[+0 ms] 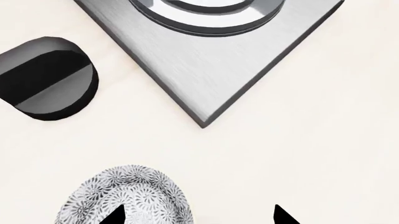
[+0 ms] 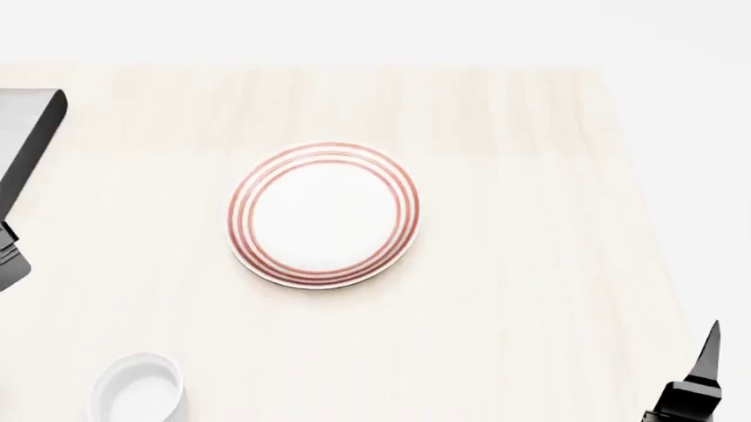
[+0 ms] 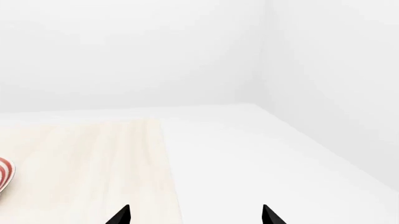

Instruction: Pick the akita bowl next to the ramekin and place it on the plate.

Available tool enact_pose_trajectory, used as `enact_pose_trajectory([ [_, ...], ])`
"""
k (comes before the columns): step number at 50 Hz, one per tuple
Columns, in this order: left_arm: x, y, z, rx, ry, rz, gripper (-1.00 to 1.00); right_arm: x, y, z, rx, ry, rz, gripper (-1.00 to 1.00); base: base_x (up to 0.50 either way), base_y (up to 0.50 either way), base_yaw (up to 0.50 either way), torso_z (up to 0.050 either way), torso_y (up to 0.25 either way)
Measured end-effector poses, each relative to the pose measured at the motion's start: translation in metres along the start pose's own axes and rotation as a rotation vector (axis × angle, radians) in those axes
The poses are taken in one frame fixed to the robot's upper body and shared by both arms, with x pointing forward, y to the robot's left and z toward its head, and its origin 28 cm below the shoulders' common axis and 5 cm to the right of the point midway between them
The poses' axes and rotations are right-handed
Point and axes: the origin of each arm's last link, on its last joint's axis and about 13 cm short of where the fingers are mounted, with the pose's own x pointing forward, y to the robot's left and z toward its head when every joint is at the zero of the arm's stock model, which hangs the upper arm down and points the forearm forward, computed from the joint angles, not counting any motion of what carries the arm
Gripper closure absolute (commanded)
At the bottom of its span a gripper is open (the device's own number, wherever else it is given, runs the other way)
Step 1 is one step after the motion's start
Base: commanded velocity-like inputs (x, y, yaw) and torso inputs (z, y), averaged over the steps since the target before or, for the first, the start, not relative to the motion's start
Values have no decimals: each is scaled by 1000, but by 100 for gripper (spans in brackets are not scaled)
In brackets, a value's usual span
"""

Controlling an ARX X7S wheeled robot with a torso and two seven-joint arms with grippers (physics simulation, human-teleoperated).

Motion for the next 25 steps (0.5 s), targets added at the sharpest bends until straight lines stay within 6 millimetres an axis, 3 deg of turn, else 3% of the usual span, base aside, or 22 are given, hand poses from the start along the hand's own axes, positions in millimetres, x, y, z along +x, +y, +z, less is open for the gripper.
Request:
enact_pose_trajectory([
  [10,1,1,-1,-3,-5,2,-100,0,0,0,0,-1,0,-100,0,0,0,0,-134],
  [25,1,1,-1,-2,-7,-1,-100,0,0,0,0,0,-1,-100,0,0,0,0,-25],
])
